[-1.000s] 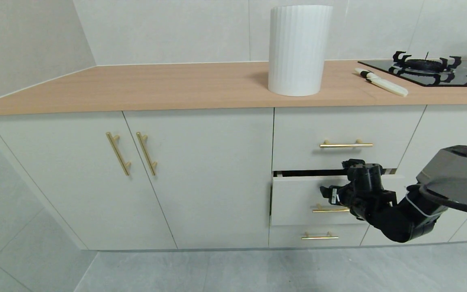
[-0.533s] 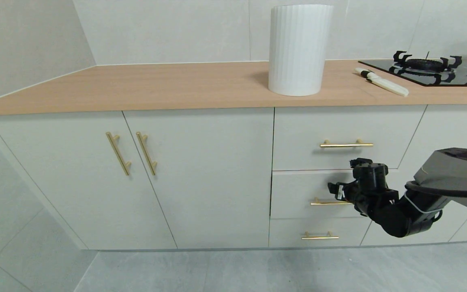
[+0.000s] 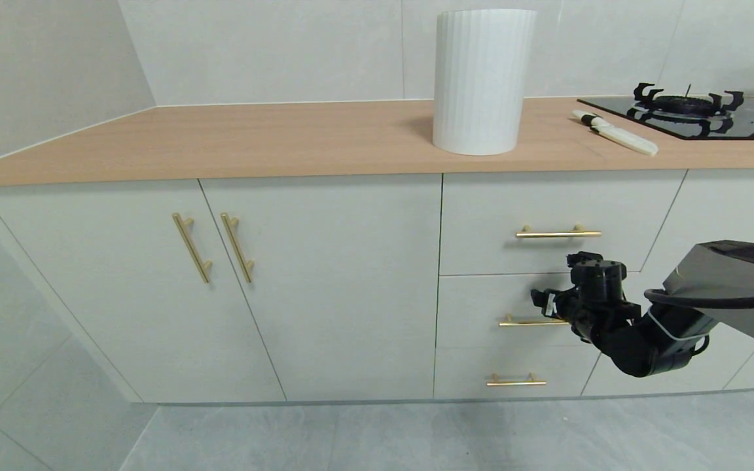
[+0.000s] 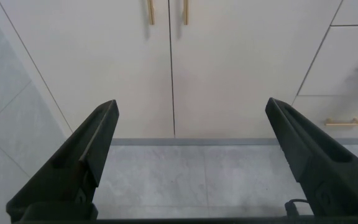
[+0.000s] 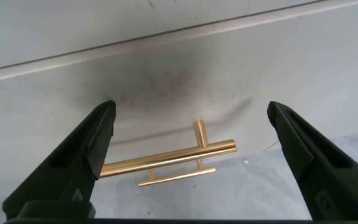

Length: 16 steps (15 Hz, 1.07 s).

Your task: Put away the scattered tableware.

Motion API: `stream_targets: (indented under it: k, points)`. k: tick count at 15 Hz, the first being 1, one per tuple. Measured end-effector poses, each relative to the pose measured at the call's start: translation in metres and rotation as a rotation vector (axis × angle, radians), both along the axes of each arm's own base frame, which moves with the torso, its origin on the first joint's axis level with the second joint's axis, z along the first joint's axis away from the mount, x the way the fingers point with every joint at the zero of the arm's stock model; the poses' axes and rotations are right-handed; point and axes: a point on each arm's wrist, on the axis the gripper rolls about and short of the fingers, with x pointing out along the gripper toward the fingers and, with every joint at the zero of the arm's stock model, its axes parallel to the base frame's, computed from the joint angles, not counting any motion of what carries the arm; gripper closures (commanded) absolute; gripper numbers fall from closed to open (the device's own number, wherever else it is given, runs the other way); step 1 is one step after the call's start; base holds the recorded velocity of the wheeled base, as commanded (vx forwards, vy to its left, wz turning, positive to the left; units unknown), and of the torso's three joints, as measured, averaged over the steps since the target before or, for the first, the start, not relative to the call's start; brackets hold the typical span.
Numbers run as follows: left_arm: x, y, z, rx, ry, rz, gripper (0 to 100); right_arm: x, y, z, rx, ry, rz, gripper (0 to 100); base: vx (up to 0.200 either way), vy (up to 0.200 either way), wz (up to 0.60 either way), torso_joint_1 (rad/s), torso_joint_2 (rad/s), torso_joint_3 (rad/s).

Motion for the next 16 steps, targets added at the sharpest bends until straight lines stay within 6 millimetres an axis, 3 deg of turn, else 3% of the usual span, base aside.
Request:
stream_targets:
  k: [5,8,12,16]
  points:
    - [0.0,0.0,0.0,0.0,0.0,0.0,0,0.003,-0.001,0.002,0.023,-0.02,-0.015,0,0.0,0.0,0.0,0.0,0.0,0.0]
    - [0.0,0.0,0.0,0.0,0.0,0.0,0,-0.009,-0.002,0.011,0.027,-0.013,0.002,0,0.0,0.0,0.0,0.0,0.0,0.0]
    - [0.0,0.0,0.0,0.0,0.0,0.0,0,-0.062,-0.003,0.054,0.036,0.023,0.115,0,0.0,0.0,0.0,0.0,0.0,0.0]
    - [0.0,0.0,0.0,0.0,0.0,0.0,0,-0.126,-0.013,0.118,0.006,-0.091,0.163,0,0.0,0.0,0.0,0.0,0.0,0.0]
